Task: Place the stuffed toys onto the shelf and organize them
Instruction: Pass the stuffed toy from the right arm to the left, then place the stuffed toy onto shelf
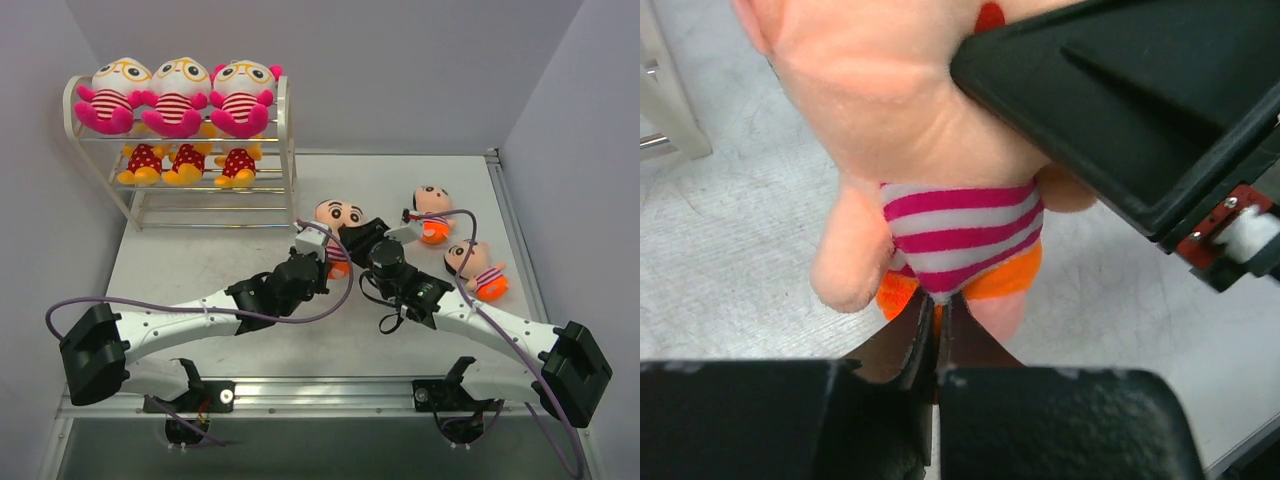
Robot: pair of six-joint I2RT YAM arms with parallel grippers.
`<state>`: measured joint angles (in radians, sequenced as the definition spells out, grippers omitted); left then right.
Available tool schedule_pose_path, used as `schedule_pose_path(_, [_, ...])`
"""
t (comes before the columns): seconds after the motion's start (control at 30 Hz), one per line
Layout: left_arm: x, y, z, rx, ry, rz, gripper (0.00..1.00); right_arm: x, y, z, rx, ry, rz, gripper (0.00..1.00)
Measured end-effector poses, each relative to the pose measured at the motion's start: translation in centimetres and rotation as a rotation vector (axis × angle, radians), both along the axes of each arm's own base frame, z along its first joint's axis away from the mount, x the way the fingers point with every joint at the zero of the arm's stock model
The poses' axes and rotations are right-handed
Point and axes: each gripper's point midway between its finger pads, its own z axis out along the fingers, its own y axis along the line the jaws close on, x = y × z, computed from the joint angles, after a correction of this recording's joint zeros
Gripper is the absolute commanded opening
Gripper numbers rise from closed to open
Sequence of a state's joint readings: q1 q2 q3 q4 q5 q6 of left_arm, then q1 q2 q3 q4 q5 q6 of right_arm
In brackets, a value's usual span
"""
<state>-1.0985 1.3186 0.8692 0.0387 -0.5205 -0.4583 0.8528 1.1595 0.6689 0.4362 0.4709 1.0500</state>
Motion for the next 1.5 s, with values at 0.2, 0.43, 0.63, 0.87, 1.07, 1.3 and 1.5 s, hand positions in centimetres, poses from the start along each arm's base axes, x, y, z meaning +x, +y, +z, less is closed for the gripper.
schedule_pose_path(0.2, [0.5,3.2,-1.2,-0.013,0.01,0.031,0.02,-0.2,0.3,0.0,-0.004,-0.001,0.019,0.82])
schedule_pose_path(0.43, [2.0,9.2,-2.2,-0.06,0.045,0.125,0.02,-0.4,0.0,0.1,-0.036,-0.01,0.024,0.98])
schedule_pose_path(0.63, [4.0,14.9,-2.6,-0.126,0.105,0.268,0.02,-0.7,-1.0,0.8,-0.101,-0.043,0.025,1.0])
schedule_pose_path(0.87, [4.4,19.3,-4.4,-0.158,0.227,0.38,0.02,-1.1,-2.9,2.4,-0.164,-0.104,0.011,0.99])
schedule_pose_path(1.07, [5.3,24.1,-5.6,-0.19,0.296,0.516,0.03,-1.4,-5.2,3.3,-0.211,-0.159,-0.021,1.0])
schedule_pose_path(1.3, [6.7,30.6,-6.5,-0.207,0.334,0.653,0.02,-1.2,-7.5,3.5,-0.277,-0.195,-0.057,0.99])
schedule_pose_path(1.5, [8.4,35.9,-5.9,-0.196,0.338,0.703,0.02,-0.9,-9.3,3.6,-0.308,-0.215,-0.091,0.99])
